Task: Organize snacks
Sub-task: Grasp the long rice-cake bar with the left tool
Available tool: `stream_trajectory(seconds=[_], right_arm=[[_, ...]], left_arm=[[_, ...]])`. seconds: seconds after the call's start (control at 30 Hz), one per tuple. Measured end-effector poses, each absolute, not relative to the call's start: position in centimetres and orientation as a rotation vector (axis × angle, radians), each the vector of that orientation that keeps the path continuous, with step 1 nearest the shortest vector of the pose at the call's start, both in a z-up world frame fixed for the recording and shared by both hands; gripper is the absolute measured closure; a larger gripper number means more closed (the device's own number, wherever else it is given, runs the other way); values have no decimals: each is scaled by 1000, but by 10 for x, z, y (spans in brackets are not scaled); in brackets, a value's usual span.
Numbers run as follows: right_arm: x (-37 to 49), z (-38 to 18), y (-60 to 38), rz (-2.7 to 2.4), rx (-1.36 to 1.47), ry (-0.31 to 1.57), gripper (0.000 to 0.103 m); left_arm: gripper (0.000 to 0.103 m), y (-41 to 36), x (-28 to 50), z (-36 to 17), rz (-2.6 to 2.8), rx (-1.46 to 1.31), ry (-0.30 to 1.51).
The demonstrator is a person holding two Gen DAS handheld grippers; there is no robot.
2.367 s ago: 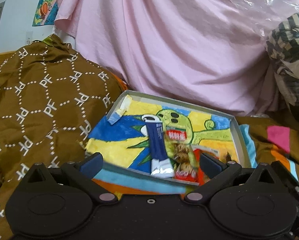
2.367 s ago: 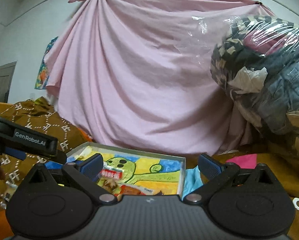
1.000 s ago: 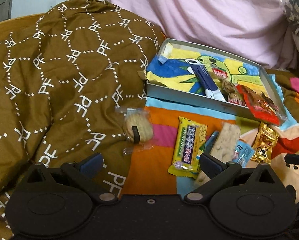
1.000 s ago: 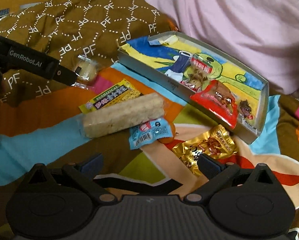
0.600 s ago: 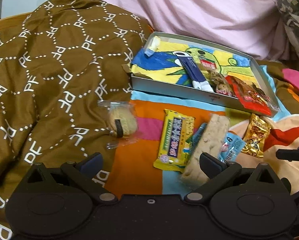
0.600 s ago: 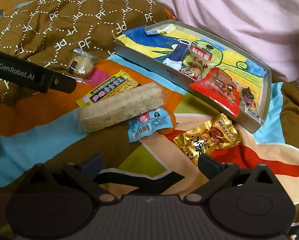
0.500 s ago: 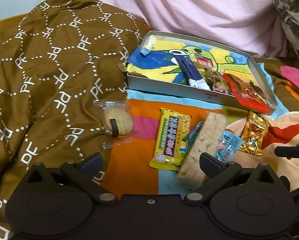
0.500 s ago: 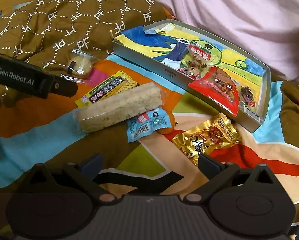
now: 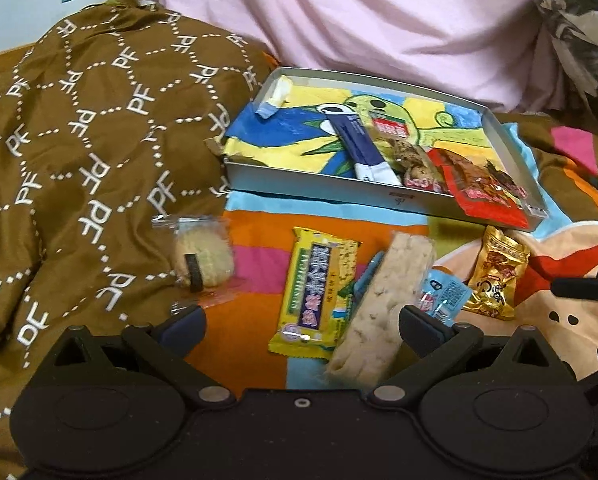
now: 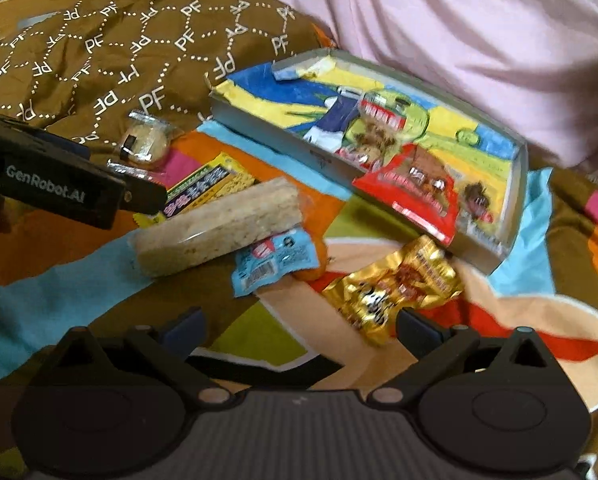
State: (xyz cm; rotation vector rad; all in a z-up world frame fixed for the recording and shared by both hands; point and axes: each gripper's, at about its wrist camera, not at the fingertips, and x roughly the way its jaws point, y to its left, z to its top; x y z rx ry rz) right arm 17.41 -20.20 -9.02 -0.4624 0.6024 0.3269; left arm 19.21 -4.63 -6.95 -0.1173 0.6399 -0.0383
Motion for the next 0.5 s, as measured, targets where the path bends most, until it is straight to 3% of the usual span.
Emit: stream_trajectory(seconds=[0.5], right_arm=[[178,-100,-196,356,-693,395,0]], left_arm=[[2,-79,218,-62,-189,17,631]])
